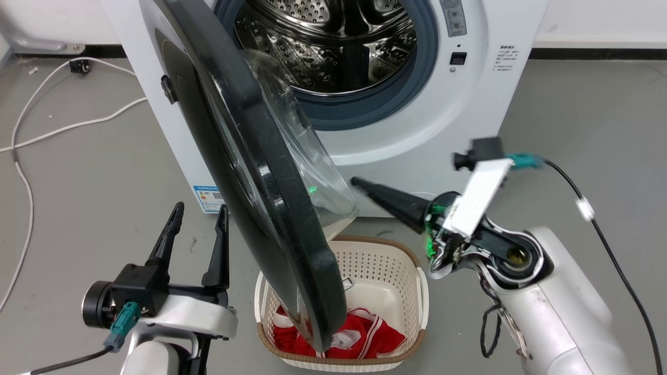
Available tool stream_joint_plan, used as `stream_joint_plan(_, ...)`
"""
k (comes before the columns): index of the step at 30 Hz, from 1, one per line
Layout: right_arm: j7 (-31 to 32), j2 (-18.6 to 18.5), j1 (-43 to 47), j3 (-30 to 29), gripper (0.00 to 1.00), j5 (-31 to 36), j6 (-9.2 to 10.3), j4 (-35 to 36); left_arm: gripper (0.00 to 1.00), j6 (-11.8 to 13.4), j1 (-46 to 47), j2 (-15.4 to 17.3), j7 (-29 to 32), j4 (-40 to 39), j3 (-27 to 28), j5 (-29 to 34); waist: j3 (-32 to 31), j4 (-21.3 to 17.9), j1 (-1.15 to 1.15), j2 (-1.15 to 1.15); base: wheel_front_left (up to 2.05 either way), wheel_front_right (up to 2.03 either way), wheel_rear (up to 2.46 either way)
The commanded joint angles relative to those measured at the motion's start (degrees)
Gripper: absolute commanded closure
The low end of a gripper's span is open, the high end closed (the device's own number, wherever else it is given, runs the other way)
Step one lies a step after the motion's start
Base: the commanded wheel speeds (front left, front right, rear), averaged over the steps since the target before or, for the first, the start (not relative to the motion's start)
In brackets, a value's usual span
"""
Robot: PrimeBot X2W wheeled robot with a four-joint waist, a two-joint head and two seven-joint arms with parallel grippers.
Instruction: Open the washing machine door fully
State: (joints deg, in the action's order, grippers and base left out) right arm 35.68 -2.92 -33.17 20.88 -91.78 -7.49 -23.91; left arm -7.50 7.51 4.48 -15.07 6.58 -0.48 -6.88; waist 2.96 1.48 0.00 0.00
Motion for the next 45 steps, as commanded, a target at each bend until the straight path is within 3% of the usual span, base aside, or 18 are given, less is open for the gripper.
stream_joint_plan(1,-3.0,0.1,1.3,-0.7,1.0,-0.5,0.0,-0.3,0.0,0.0,-0.5,-0.2,-0.1,0.0,0.3,-0.2,-0.3,-0.3,0.0,0.0,0.0,0.0,0.0)
stream_joint_plan(11,-26.5,-0.3,10.5,-9.8,1.0,-0.1,0.0,0.3,0.0,0.0,-1.9,-0.5,-0.1,0.0,1.9,0.0,-1.5,-1.7,0.0,0.0,0.0,0.0,0.0)
stream_joint_plan(12,-28.2,-0.4,11.6,-10.5,0.71,0.3,0.0,0.6,0.0,0.0,-2.2,-0.5,-0.1,0.0,2.1,0.0,-1.6,-1.8,0.0,0.0,0.0,0.0,0.0)
stream_joint_plan(13,-30.2,-0.8,12.6,-10.9,0.13,1.6,0.0,0.8,0.0,0.0,-2.3,-0.5,-0.1,0.0,2.2,0.0,-1.7,-2.0,0.0,0.0,0.0,0.0,0.0)
stream_joint_plan(14,-32.4,-1.4,13.5,-11.3,0.0,3.2,0.0,0.9,0.0,0.0,-2.5,-0.5,-0.1,0.0,2.4,0.0,-1.8,-2.1,0.0,0.0,0.0,0.0,0.0)
stream_joint_plan(21,-43.2,-3.7,17.2,-11.5,0.0,13.2,0.0,2.4,0.0,0.0,-2.9,-0.6,-0.1,0.1,2.7,0.1,-2.3,-2.4,0.0,0.0,0.0,0.0,0.0)
stream_joint_plan(25,-49.0,-5.8,18.1,-11.0,0.0,25.3,0.0,2.9,0.0,0.0,-3.1,-0.6,-0.1,0.0,3.1,0.3,-2.5,-2.5,0.0,0.0,0.0,0.0,0.0)
stream_joint_plan(26,-50.4,-6.5,18.4,-12.4,0.0,33.8,0.0,3.4,0.0,0.0,-3.1,-0.7,-0.1,-0.1,3.3,0.3,-2.5,-2.6,0.0,0.0,0.0,0.0,0.0)
stream_joint_plan(27,-50.4,-6.5,18.4,-12.4,0.0,33.8,0.0,3.4,0.0,0.0,-3.1,-0.7,-0.1,-0.1,3.3,0.3,-2.5,-2.6,0.0,0.0,0.0,0.0,0.0)
stream_joint_plan(29,-50.7,-5.1,18.9,-14.7,0.0,40.8,0.0,5.1,0.0,0.0,-3.0,-0.7,-0.1,-0.2,3.5,0.4,-2.4,-2.7,0.0,0.0,0.0,0.0,0.0)
stream_joint_plan(32,-50.9,-4.4,20.0,-19.2,0.0,56.0,0.01,9.8,0.0,0.0,-2.6,-0.5,-0.1,-0.3,3.7,0.5,-2.4,-2.9,0.0,0.0,0.0,0.0,0.0)
stream_joint_plan(33,-50.8,-2.8,21.5,-21.2,0.0,65.9,0.01,14.0,0.0,0.0,-2.3,-0.4,-0.1,-0.3,3.8,0.6,-2.3,-3.0,0.0,0.0,0.0,0.0,0.0)
stream_joint_plan(34,-50.8,-2.8,21.5,-21.2,0.0,65.9,0.01,14.0,0.0,0.0,-2.3,-0.4,-0.1,-0.3,3.8,0.6,-2.3,-3.0,0.0,0.0,0.0,0.0,0.0)
stream_joint_plan(38,-50.5,-1.2,24.2,-22.5,0.0,82.0,0.01,21.4,0.0,0.0,-2.0,-0.3,-0.1,-0.5,3.9,0.7,-2.4,-3.0,0.0,0.0,0.0,0.0,0.0)
stream_joint_plan(45,-46.6,0.1,30.3,-21.2,0.0,92.2,0.02,27.9,0.0,0.0,-2.0,-0.2,-0.1,-0.8,3.7,1.1,-2.6,-2.8,0.0,0.0,0.0,0.0,0.0)
